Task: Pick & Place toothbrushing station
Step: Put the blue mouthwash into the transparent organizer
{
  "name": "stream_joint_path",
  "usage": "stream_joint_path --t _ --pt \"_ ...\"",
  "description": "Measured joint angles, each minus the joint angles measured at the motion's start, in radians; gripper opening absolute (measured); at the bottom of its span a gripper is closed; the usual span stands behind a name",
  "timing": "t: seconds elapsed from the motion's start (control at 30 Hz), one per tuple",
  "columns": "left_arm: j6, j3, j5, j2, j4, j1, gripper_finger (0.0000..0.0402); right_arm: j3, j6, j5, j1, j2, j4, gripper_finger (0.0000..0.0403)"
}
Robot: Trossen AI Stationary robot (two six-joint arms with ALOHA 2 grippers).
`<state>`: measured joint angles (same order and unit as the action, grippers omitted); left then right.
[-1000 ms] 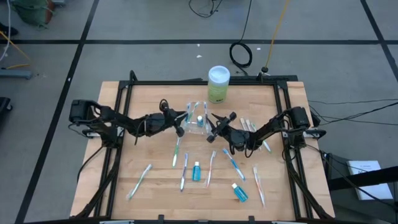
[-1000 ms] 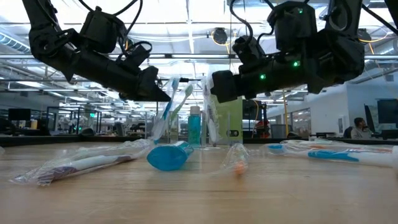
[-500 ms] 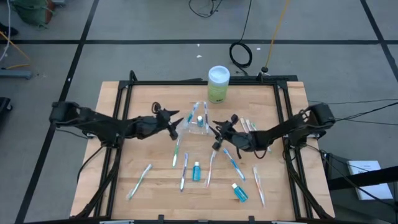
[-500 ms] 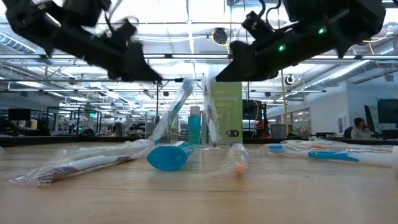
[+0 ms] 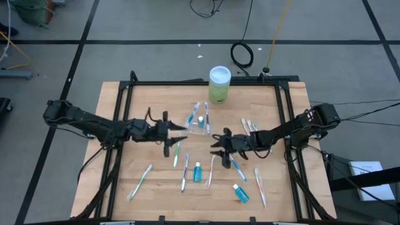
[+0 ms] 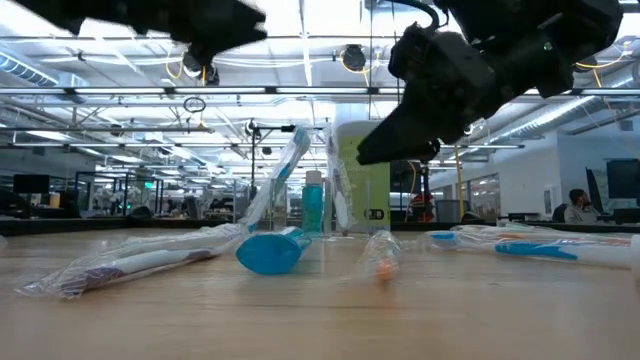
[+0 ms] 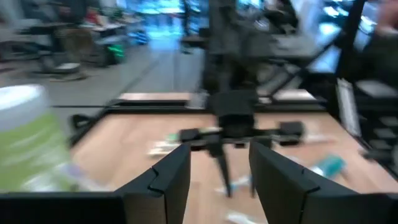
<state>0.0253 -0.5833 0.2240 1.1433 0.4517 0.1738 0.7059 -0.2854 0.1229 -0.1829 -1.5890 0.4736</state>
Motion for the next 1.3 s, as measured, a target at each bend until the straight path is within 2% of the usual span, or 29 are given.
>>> stream_joint_path --t 0.13,0.23,0.3,0.4,0.53,0.63,0.77,0.9,1.07,1.17,1.3 --pt "0.066 -0.112 -0.098 0.087 -0.147 0.025 0.0166 0.000 -0.005 -0.022 -0.003 -0.001 -0.018 0.0130" --pt "0.217 -0.160 -0.248 0.163 -0.233 0.055 0.0166 0.000 -0.043 -0.023 -0.013 -0.001 -0.047 0.0130" --pt "0.313 -0.192 -0.285 0.224 -0.263 0.079 0.0170 -0.001 -0.054 -0.024 -0.022 -0.001 -0.062 0.0130" --pt "0.355 -0.270 -0.239 0.303 -0.328 0.102 0.0186 -0.001 -0.041 -0.024 -0.034 -0.001 -0.078 0.0130" --pt "0.417 -0.440 -0.168 0.431 -0.669 0.111 0.0221 -0.001 -0.038 -0.024 -0.036 -0.001 -0.105 0.0130" --pt "0.538 -0.558 -0.136 0.534 -0.854 0.125 0.0243 -0.001 -0.039 -0.024 -0.035 -0.001 -0.113 0.0130" --pt "0.757 -0.673 -0.117 0.664 -0.967 0.144 0.0261 -0.001 -0.039 -0.024 -0.034 -0.001 -0.123 0.0130" --pt "1.005 -0.743 -0.020 0.776 -1.006 0.160 0.0263 -0.001 -0.035 -0.024 -0.033 -0.001 -0.132 0.0130" --pt "1.273 -0.755 0.117 0.874 -0.998 0.191 0.0249 -0.001 -0.035 -0.024 -0.034 -0.001 -0.181 0.0130" --pt "1.330 -0.756 0.161 0.893 -0.981 0.206 0.0239 -0.001 -0.035 -0.024 -0.034 -0.001 -0.188 0.0130" --pt "1.333 -0.756 0.145 0.897 -0.976 0.215 0.0227 -0.001 -0.035 -0.024 -0.034 -0.001 -0.190 0.0130"
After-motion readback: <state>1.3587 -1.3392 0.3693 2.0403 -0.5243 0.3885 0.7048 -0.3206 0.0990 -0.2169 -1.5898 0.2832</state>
